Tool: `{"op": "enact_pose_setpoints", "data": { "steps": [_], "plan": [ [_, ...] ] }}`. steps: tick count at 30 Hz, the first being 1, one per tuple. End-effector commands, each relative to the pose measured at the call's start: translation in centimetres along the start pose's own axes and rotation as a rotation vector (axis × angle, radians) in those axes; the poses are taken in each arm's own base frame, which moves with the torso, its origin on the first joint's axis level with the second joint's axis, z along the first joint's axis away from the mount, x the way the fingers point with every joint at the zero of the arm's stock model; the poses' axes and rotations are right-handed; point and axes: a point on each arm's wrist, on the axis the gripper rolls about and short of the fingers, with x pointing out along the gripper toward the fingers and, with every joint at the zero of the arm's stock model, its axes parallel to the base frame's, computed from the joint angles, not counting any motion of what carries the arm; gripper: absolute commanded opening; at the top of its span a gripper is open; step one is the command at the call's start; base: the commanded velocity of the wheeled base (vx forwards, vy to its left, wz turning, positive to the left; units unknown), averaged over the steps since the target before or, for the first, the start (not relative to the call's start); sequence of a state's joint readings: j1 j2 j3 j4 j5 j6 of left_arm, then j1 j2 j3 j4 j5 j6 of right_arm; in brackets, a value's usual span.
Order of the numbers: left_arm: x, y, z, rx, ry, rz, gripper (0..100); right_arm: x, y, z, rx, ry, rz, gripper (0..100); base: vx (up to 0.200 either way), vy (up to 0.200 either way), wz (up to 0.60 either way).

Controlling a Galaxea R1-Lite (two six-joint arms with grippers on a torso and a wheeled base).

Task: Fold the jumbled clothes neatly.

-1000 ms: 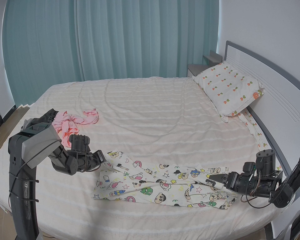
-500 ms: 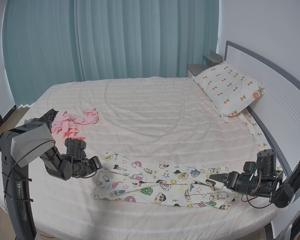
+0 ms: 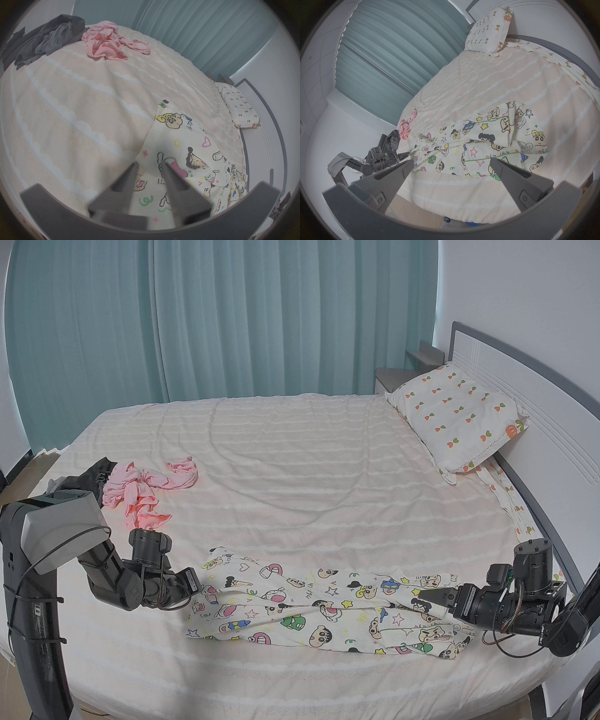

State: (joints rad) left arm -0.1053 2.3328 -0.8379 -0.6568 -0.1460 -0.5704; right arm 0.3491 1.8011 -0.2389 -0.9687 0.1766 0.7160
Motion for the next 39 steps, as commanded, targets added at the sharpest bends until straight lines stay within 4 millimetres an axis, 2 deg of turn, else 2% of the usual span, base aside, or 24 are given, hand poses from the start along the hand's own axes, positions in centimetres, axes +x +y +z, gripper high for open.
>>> {"op": "enact_pose_setpoints", "data": {
  "steps": [1,7,13,20,24,39],
  "plan": [
    [0.0,0.0,-0.1,0.0,0.004,0.002,100,-0.6,0.1,0.1,0.002,-0.015,0.011,100,0.0,0.0,0.0],
    [-0.4,0.6,0.7,0.057,-0.017,0.008,100,-2.1,0.3,-0.1,-0.002,-0.037,0.032,100,0.0,0.0,0.0],
    [-0.1,-0.3,1.0,0.081,-0.027,-0.019,100,-2.5,0.2,-0.2,0.002,-0.042,0.027,100,0.0,0.0,0.0],
    [1.4,-1.9,-0.7,0.19,0.016,-0.046,100,-2.5,0.2,-0.2,0.002,-0.043,0.028,100,0.0,0.0,0.0],
    [2.5,-1.9,-1.6,0.255,0.044,-0.036,100,-2.6,0.1,-0.3,0.002,-0.039,0.025,100,0.0,0.0,0.0],
    [3.4,-1.5,-1.8,0.274,0.054,-0.027,100,-3.1,0.0,-0.6,0.034,-0.05,0.038,100,0.0,0.0,0.0]
  ]
}}
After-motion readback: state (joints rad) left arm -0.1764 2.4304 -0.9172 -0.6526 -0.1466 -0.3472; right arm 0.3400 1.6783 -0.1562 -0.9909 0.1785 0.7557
